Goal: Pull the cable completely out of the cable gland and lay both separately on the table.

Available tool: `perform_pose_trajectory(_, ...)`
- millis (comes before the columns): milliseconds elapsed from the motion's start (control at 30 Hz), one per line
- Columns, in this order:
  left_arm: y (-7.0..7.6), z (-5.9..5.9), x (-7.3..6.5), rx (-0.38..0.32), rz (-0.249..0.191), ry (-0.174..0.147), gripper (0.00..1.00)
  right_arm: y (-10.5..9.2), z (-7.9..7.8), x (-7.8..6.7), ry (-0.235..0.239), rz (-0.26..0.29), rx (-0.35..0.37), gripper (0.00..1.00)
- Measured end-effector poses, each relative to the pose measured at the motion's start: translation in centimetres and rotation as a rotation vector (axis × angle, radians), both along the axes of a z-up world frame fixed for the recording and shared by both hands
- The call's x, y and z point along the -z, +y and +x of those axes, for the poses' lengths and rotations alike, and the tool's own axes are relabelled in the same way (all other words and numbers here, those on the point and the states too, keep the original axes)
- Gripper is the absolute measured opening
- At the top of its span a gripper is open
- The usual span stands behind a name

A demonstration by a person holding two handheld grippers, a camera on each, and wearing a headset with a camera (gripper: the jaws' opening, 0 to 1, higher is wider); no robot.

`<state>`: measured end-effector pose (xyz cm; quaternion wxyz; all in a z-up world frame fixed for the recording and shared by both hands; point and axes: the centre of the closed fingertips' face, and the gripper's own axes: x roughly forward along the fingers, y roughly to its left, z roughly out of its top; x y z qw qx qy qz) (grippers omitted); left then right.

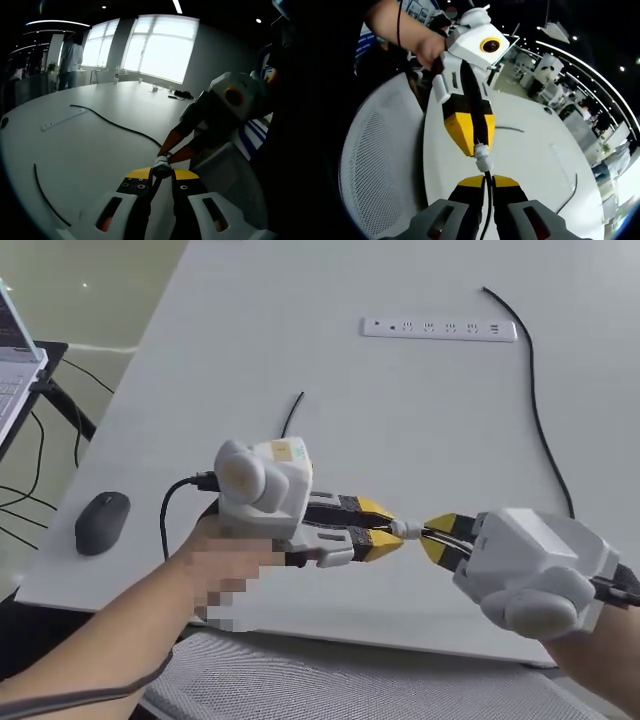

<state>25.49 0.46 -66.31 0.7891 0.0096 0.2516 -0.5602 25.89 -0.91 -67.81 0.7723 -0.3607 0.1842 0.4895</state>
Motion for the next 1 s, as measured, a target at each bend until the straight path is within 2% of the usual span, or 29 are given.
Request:
perform_pose_trajectory(200,-0.1,0.0,-0.2,-0.005,-0.005,-0.002,0.15,-0.2,0.2,0.0,0.048,0.048,0.055,0.00)
perform_pose_trajectory(367,-0.1,0.3,-0.3,-0.013,-0.007,-0.010,0.15,-0.3,0.6,0.0,0.059,0.056,0.079,0.00)
perform_pose_trajectory(567,0.0,0.8,-0.7,-0.028,-0.015,-0.026,0.15,-0.9,1.5,-0.1,0.084,0.078,0.140,0.00)
perform_pose_trajectory(733,0.0,0.9,-1.1,-0.030,-0.020,-0.033,0.15,-1.4,1.9,0.2,0.112,0.096,0.174,0.00)
perform_pose_trajectory(900,-0.2,1.0,-1.3,-0.031,-0.020,-0.041,0.15,-1.5,2.1,0.2,0.149,0.137,0.222,0.00)
perform_pose_trajectory(1000,-0.1,1.0,-1.6,-0.033,-0.023,-0.044,0.15,-2.0,2.4,0.5,0.151,0.126,0.242,0.00)
